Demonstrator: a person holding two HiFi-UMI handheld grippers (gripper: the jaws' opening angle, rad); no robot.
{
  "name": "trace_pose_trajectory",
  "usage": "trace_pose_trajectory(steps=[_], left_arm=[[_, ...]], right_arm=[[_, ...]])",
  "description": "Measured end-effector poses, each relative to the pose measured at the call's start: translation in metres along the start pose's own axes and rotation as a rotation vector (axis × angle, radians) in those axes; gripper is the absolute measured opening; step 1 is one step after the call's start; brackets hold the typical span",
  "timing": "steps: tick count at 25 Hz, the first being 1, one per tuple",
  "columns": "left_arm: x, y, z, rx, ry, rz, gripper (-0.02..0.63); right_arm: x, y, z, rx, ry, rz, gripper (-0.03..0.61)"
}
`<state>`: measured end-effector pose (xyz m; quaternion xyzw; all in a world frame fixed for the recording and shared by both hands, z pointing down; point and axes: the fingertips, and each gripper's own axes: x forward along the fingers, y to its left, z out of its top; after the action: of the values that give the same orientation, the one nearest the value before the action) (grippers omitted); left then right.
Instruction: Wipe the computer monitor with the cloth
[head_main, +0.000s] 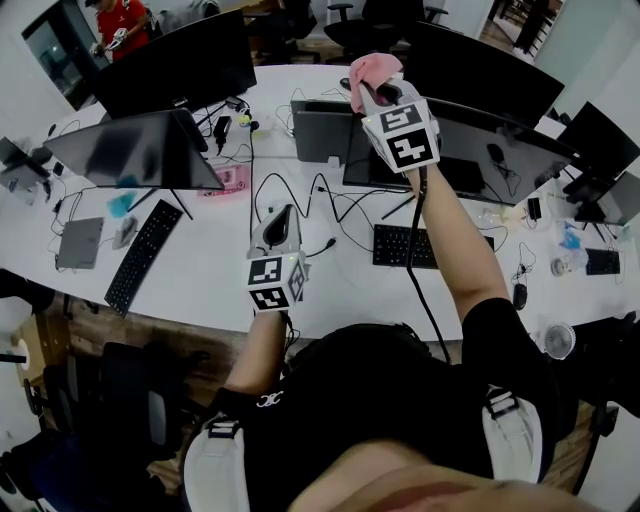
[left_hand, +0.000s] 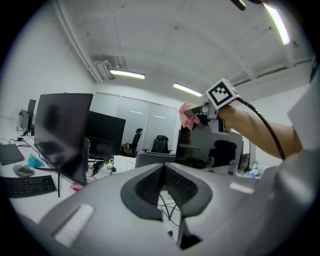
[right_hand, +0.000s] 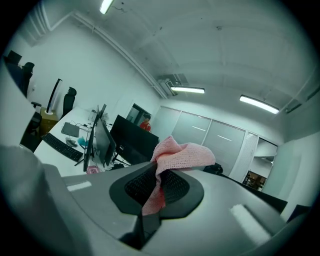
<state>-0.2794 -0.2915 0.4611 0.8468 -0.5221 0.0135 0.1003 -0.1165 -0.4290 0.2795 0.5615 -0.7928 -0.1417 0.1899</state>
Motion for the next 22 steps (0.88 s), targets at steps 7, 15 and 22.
trace_pose_trajectory(steps=[7, 15, 22], left_arm=[[0.004, 0.002, -0.002, -0.010, 0.003, -0.010, 0.051], [0.002, -0.001, -0.003, -0.011, 0.006, -0.006, 0.051], [0.002, -0.010, -0.002, -0.003, 0.012, -0.002, 0.051]], right_arm=[[0.002, -0.007, -0.008, -0.048, 0.051, -0.030, 0.014], [-0.004, -0.025, -0.018, -0.037, 0.090, -0.037, 0.014], [-0.012, -0.047, -0.031, -0.026, 0.117, -0.049, 0.014]])
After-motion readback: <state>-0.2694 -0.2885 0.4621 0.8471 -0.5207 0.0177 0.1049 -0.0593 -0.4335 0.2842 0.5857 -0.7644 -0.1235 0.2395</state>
